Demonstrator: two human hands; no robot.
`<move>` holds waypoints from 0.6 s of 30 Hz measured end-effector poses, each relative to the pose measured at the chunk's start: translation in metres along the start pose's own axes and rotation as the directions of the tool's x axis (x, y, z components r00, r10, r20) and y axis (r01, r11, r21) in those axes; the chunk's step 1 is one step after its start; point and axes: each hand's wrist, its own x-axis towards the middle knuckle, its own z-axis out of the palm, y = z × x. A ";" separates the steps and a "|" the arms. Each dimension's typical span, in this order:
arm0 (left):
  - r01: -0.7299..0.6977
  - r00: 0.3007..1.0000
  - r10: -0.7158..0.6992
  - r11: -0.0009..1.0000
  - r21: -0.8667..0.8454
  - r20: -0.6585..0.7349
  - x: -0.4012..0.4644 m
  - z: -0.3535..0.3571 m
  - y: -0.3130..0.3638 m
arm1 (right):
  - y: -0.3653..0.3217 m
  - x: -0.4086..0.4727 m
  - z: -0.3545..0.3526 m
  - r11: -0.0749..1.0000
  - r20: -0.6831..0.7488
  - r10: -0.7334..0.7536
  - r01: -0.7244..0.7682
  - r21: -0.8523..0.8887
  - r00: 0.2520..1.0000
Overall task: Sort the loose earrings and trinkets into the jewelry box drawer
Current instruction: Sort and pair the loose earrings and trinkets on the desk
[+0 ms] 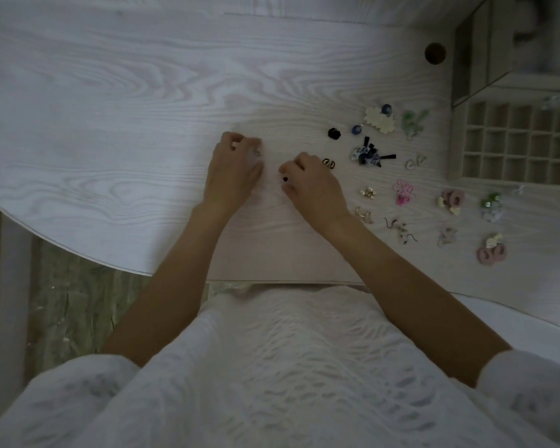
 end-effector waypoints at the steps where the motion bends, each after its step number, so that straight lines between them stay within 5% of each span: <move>1: -0.031 0.999 0.031 1.000 -0.001 -0.013 0.001 0.001 0.002 | -0.002 0.002 0.004 1.000 0.023 -0.007 0.008 -0.013 1.000; 8: -0.110 0.993 0.109 0.993 -0.028 -0.039 -0.023 0.014 0.005 | -0.004 -0.032 0.009 0.994 0.032 -0.094 0.096 -0.056 0.995; 14: -0.241 0.970 0.242 0.969 -0.062 0.011 -0.065 0.044 0.027 | 0.031 -0.083 -0.017 0.971 -0.025 0.230 -0.228 0.067 0.973; 18: -0.243 0.969 0.247 0.964 -0.111 0.027 -0.072 0.058 0.047 | 0.039 -0.086 -0.017 0.953 -0.015 0.301 -0.300 0.049 0.954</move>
